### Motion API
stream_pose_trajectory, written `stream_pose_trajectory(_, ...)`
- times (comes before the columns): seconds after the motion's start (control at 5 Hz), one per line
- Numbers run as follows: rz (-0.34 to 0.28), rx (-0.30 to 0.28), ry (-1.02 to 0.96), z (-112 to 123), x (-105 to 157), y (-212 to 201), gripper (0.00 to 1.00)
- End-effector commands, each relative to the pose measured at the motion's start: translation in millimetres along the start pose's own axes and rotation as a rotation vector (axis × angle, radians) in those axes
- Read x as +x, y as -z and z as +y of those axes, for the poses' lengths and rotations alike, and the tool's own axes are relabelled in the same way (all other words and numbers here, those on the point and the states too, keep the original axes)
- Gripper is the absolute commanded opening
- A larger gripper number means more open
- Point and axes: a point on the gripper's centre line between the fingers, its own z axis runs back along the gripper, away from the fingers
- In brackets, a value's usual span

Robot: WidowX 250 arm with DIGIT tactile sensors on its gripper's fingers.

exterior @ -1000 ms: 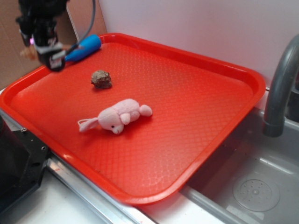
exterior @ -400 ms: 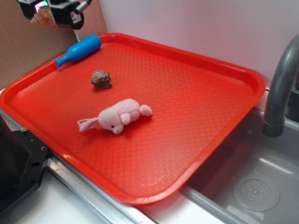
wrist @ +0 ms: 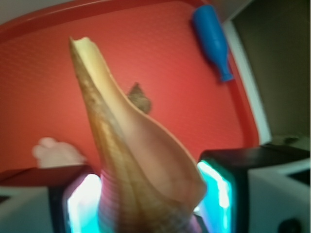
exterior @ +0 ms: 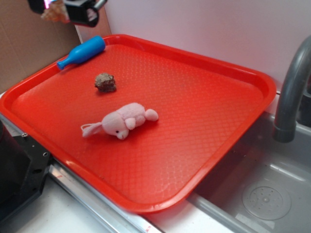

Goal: Grab the shell.

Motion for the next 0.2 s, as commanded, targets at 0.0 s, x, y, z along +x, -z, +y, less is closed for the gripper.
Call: stream_pose_trajectory(0.0,-0.022,0.003,0.058,10.5,9.2,-5.4,0.0)
